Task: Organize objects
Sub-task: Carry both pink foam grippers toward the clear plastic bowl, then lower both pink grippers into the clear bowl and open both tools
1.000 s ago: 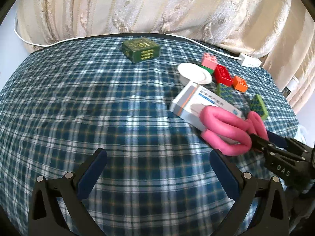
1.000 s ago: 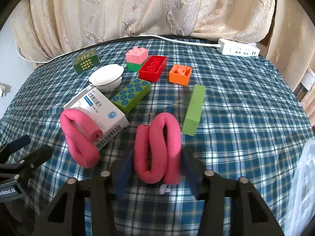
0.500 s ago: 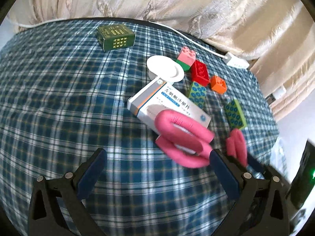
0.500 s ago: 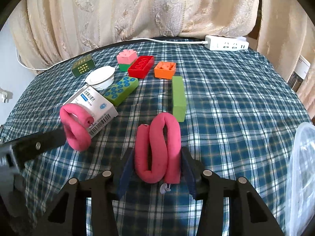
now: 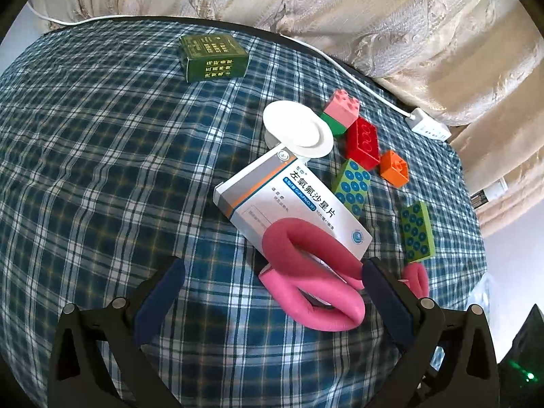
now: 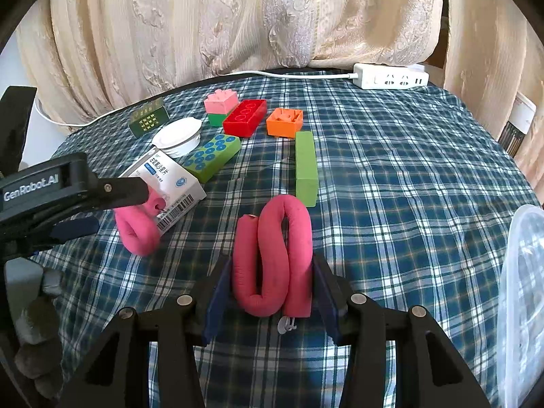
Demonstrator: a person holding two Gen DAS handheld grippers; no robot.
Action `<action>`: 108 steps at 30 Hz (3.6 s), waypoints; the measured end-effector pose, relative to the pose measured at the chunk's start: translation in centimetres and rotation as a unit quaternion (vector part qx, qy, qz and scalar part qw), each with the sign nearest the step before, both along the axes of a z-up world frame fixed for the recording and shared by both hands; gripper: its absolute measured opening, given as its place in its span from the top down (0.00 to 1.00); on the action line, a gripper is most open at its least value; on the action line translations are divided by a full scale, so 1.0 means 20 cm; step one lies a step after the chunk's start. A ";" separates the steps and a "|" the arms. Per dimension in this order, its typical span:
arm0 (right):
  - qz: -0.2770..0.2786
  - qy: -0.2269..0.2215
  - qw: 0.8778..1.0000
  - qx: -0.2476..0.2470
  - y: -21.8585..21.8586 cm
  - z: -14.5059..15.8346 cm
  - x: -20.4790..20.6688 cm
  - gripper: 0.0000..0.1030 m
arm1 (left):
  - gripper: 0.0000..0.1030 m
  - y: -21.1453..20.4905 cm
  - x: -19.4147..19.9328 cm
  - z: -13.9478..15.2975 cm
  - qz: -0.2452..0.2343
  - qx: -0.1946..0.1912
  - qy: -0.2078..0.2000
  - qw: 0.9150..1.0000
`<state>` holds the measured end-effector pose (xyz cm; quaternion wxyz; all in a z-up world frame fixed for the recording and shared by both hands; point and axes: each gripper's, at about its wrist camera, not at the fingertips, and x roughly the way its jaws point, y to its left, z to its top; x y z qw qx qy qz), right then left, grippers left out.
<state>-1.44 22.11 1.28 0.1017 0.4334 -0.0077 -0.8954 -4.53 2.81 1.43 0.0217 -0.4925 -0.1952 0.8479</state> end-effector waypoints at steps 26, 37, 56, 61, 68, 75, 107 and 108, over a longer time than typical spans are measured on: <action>-0.024 -0.003 1.000 -0.008 0.09 0.01 0.13 0.52 | 0.65 0.11 0.23 0.01 -0.108 -0.035 0.025 0.993; -0.032 -0.001 0.999 -0.014 0.14 0.01 0.18 0.52 | 0.61 0.11 0.23 0.02 -0.093 -0.033 0.024 0.995; -0.031 0.002 0.999 -0.013 0.15 0.01 0.19 0.51 | 0.35 0.19 0.17 0.01 -0.057 -0.095 0.037 0.993; -0.032 0.004 0.999 -0.019 0.15 0.01 0.19 0.51 | 0.57 0.23 0.17 0.00 -0.074 -0.108 0.043 0.991; -0.032 0.020 0.999 -0.033 0.17 0.04 0.21 0.51 | 0.58 0.26 0.22 0.05 -0.082 -0.114 0.059 0.988; -0.036 0.036 0.998 -0.046 0.22 0.07 0.23 0.51 | 0.58 0.34 0.27 0.12 -0.094 -0.119 0.079 0.985; -0.236 0.091 0.966 -0.061 1.07 0.23 0.52 0.51 | 0.58 1.19 0.30 0.29 -0.268 -0.100 0.121 0.950; -0.241 0.092 0.964 -0.060 1.09 0.23 0.53 0.51 | 0.58 1.22 0.30 0.29 -0.274 -0.096 0.120 0.949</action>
